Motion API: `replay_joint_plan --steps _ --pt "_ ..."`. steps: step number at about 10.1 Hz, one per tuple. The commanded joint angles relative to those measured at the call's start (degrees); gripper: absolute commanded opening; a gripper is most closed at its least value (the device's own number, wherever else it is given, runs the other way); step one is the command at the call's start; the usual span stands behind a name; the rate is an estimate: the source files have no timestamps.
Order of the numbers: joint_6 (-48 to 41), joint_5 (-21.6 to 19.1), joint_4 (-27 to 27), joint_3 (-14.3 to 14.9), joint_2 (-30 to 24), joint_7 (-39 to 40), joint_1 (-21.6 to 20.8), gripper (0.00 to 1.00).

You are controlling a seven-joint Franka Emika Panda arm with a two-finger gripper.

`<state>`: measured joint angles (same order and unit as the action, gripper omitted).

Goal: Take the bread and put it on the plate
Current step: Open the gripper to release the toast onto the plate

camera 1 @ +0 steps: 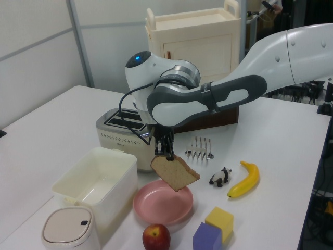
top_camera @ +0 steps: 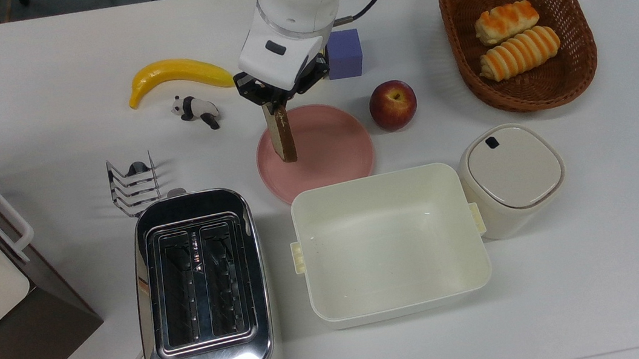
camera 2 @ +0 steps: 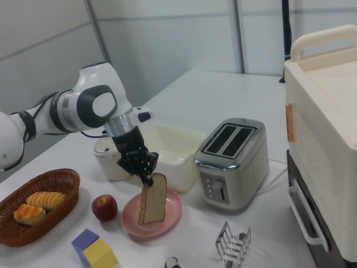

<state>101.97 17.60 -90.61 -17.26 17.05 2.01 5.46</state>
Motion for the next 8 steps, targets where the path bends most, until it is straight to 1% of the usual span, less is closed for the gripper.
replay_joint_plan --steps 1,2,3,4,6,8 --pt "1.7 1.4 -1.9 -0.8 -1.1 0.2 -0.1 0.0" --pt "1.7 1.5 -1.9 -0.8 -1.1 0.2 0.0 0.12" --pt "1.7 1.5 -1.9 -0.9 -1.1 0.2 0.0 0.65" --pt "1.7 1.5 -2.2 -0.8 -1.1 0.1 0.1 1.0" --pt "1.7 2.2 -2.3 -0.9 -1.1 -2.2 0.1 1.0" --pt "1.7 2.4 -2.2 -1.0 -1.1 -2.4 0.1 1.0"
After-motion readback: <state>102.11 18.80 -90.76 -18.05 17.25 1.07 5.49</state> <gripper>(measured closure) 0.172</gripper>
